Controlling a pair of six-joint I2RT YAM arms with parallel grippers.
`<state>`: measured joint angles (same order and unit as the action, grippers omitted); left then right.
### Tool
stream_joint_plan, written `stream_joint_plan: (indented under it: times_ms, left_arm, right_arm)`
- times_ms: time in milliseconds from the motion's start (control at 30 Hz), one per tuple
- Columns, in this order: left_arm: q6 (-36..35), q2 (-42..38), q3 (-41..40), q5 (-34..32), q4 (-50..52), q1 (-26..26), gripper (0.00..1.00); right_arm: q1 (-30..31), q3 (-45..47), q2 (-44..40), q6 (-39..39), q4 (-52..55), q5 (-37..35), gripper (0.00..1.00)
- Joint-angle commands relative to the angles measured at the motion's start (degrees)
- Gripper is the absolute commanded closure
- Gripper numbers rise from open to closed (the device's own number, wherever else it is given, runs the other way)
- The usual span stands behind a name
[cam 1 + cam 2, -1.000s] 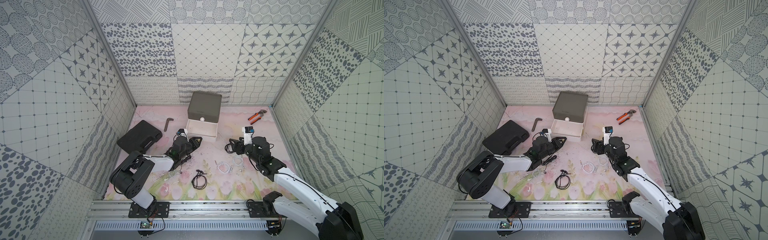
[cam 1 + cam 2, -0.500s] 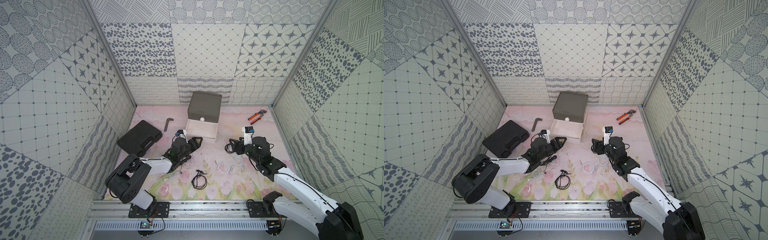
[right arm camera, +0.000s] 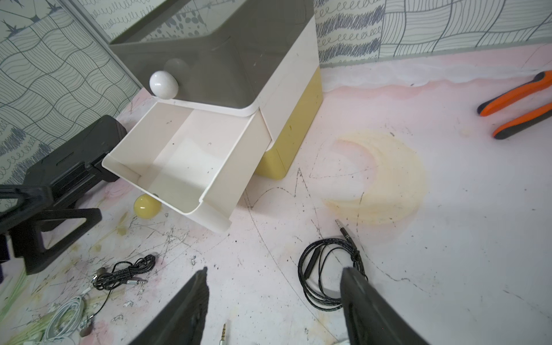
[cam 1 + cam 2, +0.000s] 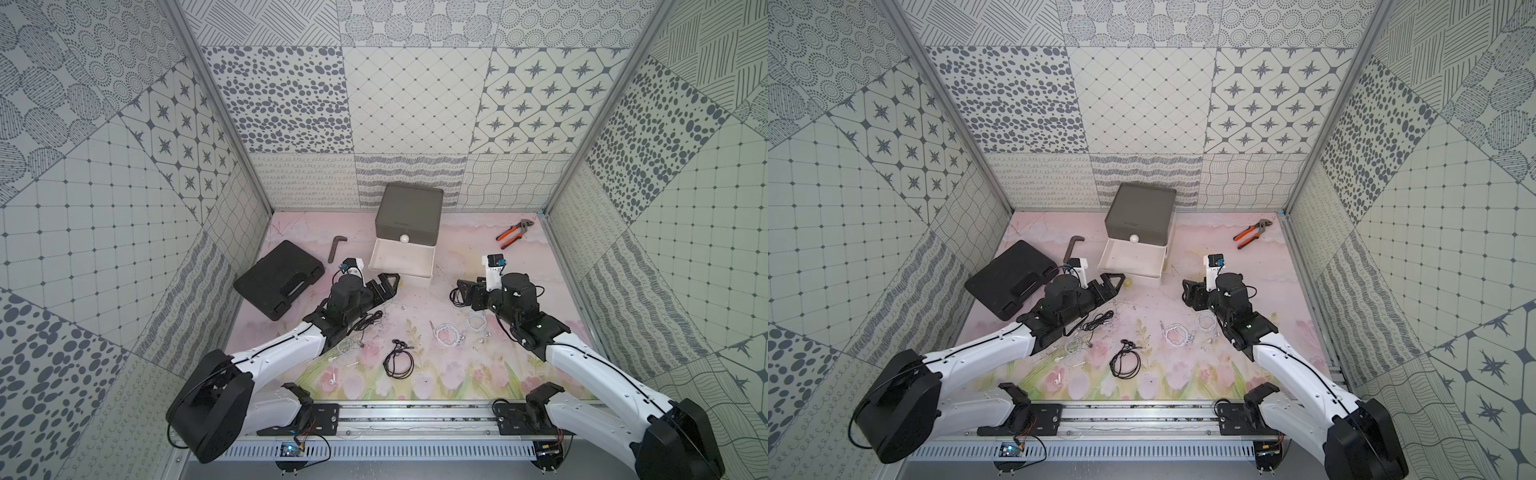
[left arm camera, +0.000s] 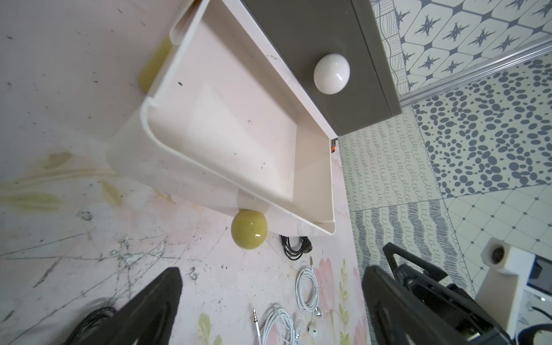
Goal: Place the wired earphones into the drawer by color
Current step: Pick up the wired earphones from the center of the board.
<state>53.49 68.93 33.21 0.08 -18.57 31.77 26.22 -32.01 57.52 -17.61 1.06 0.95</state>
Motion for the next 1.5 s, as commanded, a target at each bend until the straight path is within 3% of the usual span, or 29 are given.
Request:
stream_joint_plan:
  times_ms: [0, 167, 367, 833, 1467]
  left_arm:
    - [-12.3, -7.0, 2.3, -3.5, 26.0, 0.2, 0.01]
    - [-19.6, -8.9, 5.6, -5.0, 41.0, 0.2, 0.01]
    - [-23.5, -7.1, 6.5, -5.7, 47.6, 0.1, 0.01]
    - [-26.1, 7.3, 9.3, -5.0, 45.0, 0.0, 0.05]
    - [-30.1, 19.2, 14.1, -3.2, 41.3, -0.8, 0.28]
  right_arm:
    - [-0.3, -0.7, 1.9, -0.6, -0.7, 3.2, 0.26]
    - [-0.2, 0.1, 5.5, 0.3, -5.2, 7.6, 0.24]
    - [-0.3, 2.3, 6.9, 0.5, -8.5, 9.4, 0.24]
    - [-0.2, 4.1, 2.8, 0.4, -9.0, 7.1, 0.24]
    - [-0.2, 4.3, 2.9, 0.5, -8.9, 6.3, 0.24]
